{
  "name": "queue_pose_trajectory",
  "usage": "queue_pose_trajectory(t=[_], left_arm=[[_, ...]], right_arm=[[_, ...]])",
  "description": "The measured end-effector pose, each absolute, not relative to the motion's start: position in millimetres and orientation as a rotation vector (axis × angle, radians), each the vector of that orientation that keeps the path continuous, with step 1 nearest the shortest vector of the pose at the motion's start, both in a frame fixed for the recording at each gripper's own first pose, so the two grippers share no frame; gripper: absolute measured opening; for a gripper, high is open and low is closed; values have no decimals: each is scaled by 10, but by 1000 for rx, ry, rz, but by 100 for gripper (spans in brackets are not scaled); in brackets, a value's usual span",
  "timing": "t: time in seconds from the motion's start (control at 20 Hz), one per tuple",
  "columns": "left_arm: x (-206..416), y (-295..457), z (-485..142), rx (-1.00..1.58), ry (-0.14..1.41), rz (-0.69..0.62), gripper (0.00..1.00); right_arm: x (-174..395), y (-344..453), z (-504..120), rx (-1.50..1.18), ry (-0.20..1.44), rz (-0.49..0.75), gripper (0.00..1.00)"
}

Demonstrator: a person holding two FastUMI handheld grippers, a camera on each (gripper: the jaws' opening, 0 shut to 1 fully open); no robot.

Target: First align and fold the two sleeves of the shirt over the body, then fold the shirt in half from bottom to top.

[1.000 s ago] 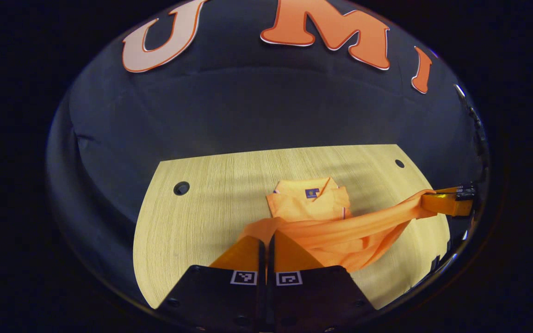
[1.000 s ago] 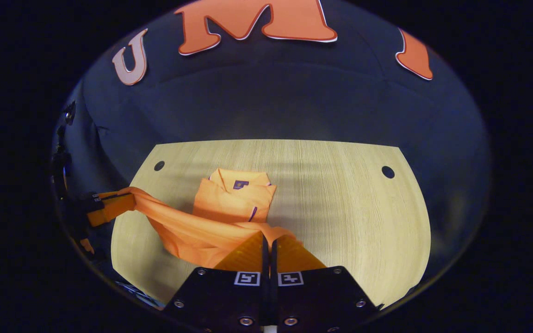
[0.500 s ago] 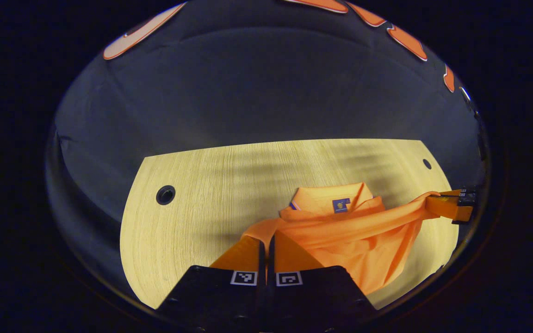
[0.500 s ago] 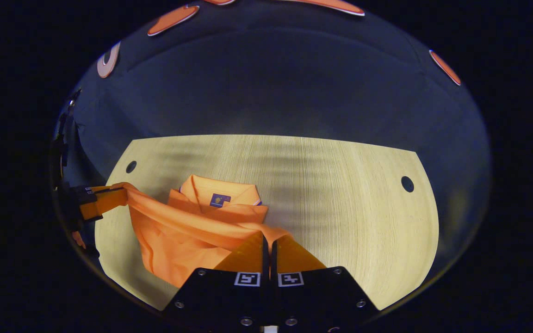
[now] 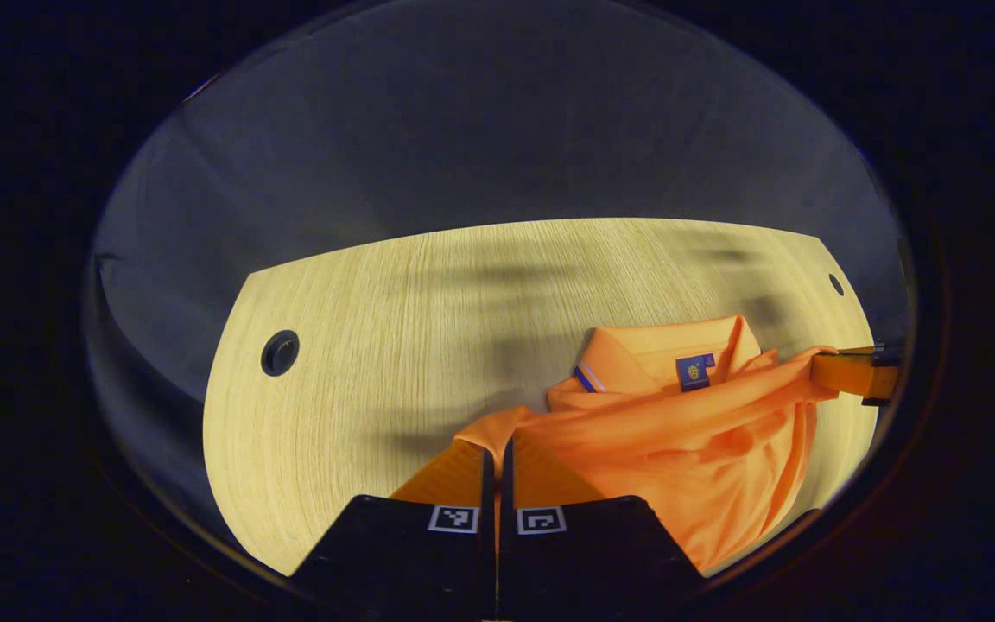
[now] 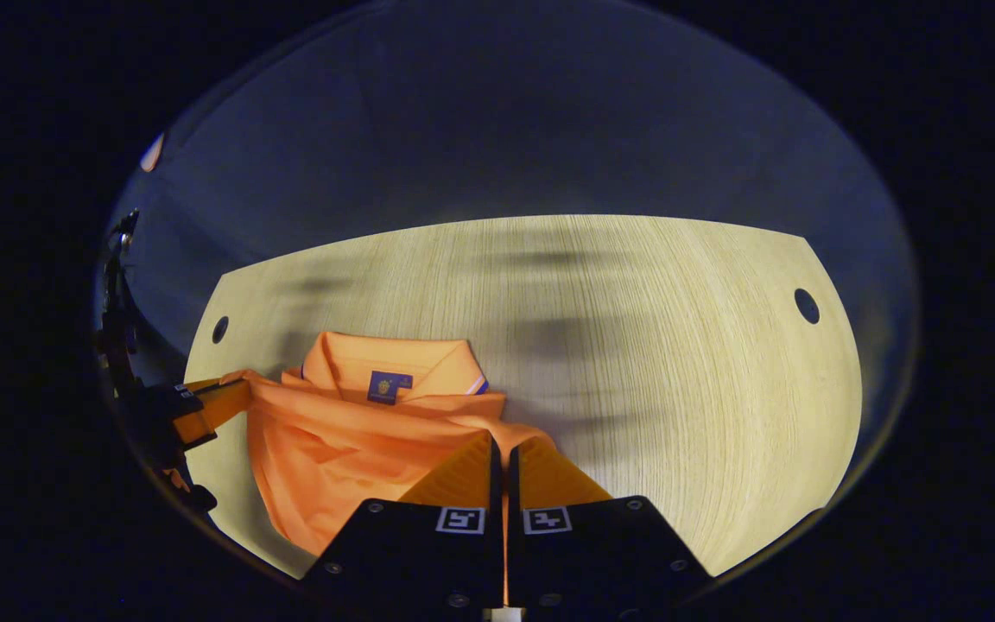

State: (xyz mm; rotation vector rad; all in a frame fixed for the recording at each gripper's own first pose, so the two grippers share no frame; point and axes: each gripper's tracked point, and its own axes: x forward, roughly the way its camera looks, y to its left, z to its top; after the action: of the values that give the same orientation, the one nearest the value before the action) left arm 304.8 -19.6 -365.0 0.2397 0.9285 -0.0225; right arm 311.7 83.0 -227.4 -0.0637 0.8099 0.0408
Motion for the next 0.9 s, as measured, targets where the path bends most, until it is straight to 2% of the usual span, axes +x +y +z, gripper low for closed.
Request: queue_pose_trajectory(t=[0.1, 0.15, 0.2, 0.25, 0.4, 0.45, 0.5, 0.6, 0.9], left_arm=[[3094, -135, -3772, 258, 937, 4, 5], [3098, -116, -3810, 251, 937, 10, 6], [3106, -88, -3850, 245, 937, 10, 7], [3100, -54, -3855, 245, 937, 19, 11], [3148, 125, -3805, 242, 900, 63, 75], [3139, 140, -3766, 231, 891, 63, 96], [3115, 177, -3720, 225, 883, 70, 100], [3082, 221, -3572, 202, 855, 86, 97], [2967, 183, -2667, 209, 660, 105, 99]], right_arm=[[3158, 679, -2360, -103, 814, -13, 9], [3173, 612, -2397, -110, 821, -24, 22], [3167, 588, -2431, -105, 834, -33, 27], [3168, 545, -2433, -96, 835, -52, 41], [3170, 436, -2456, -80, 830, -85, 88], [3155, 440, -2449, -66, 829, -86, 100], [3142, 444, -2437, -53, 828, -87, 100], [3097, 473, -2362, -44, 814, -74, 100], [2856, 710, -1698, -42, 660, 14, 100]])
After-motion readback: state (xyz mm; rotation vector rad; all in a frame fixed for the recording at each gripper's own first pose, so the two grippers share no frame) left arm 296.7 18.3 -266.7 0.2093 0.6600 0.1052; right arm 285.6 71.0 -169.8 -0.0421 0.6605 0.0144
